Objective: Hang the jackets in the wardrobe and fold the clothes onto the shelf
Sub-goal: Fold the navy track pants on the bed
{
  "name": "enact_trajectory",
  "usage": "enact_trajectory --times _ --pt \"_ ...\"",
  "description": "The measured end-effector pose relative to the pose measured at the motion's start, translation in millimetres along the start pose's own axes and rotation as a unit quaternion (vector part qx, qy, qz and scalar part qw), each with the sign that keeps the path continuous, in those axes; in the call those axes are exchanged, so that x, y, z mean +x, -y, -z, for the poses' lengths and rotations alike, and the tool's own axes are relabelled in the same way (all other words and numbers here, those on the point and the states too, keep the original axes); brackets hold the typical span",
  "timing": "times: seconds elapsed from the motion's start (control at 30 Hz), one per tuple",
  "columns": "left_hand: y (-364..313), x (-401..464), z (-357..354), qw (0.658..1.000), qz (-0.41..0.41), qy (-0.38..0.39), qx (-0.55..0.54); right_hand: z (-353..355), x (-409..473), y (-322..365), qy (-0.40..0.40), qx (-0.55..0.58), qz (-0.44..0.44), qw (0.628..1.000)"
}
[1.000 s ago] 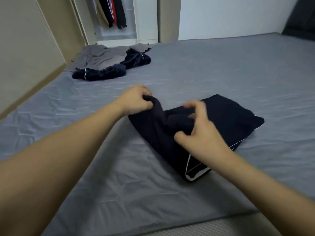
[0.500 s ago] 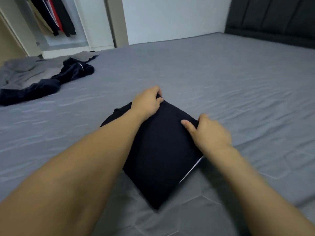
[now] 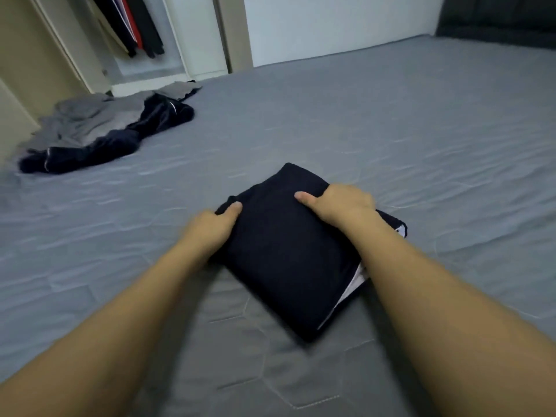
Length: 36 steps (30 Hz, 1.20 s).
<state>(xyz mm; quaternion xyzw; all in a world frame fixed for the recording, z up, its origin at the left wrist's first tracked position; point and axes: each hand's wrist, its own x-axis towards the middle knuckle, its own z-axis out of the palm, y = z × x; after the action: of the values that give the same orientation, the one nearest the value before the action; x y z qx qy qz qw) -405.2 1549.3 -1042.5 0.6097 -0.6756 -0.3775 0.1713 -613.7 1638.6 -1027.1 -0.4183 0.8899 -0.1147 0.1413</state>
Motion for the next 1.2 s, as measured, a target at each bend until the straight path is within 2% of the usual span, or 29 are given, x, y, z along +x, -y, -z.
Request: enact_trajectory --times 0.13,0.23,0.3,0.37,0.43,0.5,0.63,0.73,0.83,1.0,1.07,1.13,1.2 --pt "-7.4 -6.3 14.4 0.987 0.018 0.077 -0.141 20.9 5.7 -6.7 0.093 0.146 -0.014 0.985" --pt "-4.1 -10.0 35.5 0.970 0.034 0.145 -0.194 31.2 0.7 -10.2 0.175 0.287 -0.029 0.941" --pt "3.9 -11.0 49.4 0.960 0.034 0.174 -0.216 38.4 -6.3 -2.7 0.228 0.320 -0.019 0.919" --pt "11.2 -11.1 67.8 0.957 0.025 0.173 -0.231 44.7 -12.6 14.0 0.239 0.341 -0.003 0.909" --pt "18.0 -5.7 99.6 0.960 0.023 0.138 -0.243 52.9 -20.6 42.7 0.235 0.379 0.017 0.895" --pt "18.4 -1.9 150.4 0.967 0.022 0.123 -0.223 66.4 -32.6 82.5 0.237 0.422 0.041 0.874" --pt "-7.8 -13.9 283.3 0.984 -0.005 0.142 -0.104 115.8 -65.5 190.6 0.261 0.476 0.087 0.835" --pt "-43.8 -42.9 399.1 0.990 -0.048 0.121 -0.063 179.8 -98.1 280.0 0.246 0.467 0.129 0.839" --pt "-91.5 -78.3 526.6 0.992 -0.074 0.095 -0.035 268.6 -141.8 367.5 0.211 0.436 0.194 0.853" --pt "-200.6 -159.0 738.5 0.993 -0.117 -0.001 0.025 450.4 -232.3 506.7 0.178 0.454 0.281 0.827" --pt "-249.4 -199.0 816.4 0.984 -0.138 -0.079 0.081 521.7 -267.2 553.6 0.193 0.493 0.283 0.800" --pt "-294.8 -237.2 887.2 0.959 -0.153 -0.188 0.145 583.9 -299.1 592.1 0.197 0.543 0.282 0.766" --pt "-328.7 -270.9 944.3 0.931 -0.175 -0.288 0.137 635.4 -330.2 624.3 0.199 0.588 0.278 0.733"
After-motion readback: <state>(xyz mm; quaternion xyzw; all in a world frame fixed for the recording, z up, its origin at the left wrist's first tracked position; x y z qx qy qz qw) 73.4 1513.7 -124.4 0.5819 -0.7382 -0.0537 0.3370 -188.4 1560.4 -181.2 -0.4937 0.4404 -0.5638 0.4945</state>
